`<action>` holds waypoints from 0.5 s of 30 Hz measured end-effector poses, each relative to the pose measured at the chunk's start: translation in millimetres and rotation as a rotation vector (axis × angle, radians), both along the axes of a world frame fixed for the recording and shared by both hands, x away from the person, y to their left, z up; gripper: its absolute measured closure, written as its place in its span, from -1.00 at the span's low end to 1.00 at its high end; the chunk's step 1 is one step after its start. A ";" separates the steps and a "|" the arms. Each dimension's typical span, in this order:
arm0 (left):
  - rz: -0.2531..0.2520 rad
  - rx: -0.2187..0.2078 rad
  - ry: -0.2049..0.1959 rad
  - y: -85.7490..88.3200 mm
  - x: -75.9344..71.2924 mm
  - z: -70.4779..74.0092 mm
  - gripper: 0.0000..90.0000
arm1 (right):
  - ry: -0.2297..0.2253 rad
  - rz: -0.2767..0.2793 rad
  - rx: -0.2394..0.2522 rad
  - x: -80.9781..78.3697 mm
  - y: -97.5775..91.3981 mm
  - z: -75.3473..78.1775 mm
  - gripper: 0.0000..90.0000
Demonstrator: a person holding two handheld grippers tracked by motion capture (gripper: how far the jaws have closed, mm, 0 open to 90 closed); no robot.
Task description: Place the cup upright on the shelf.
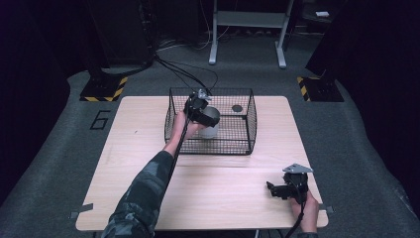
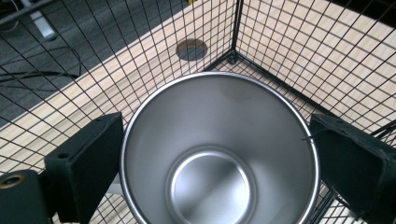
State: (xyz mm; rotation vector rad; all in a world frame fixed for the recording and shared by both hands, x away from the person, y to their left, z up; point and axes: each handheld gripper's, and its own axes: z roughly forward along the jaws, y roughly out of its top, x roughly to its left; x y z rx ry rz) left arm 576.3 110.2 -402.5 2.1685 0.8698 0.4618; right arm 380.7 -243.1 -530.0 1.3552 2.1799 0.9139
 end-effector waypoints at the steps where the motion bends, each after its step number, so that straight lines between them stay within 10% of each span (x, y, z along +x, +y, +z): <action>1: -0.004 0.006 0.002 0.1 0.8 -0.6 -0.86 | 0.000 0.000 0.000 0.0 0.0 0.0 -1.00; 15: -0.005 0.033 0.034 -4.9 4.7 -10.6 -0.86 | 0.000 0.000 0.000 0.0 0.0 0.0 -1.00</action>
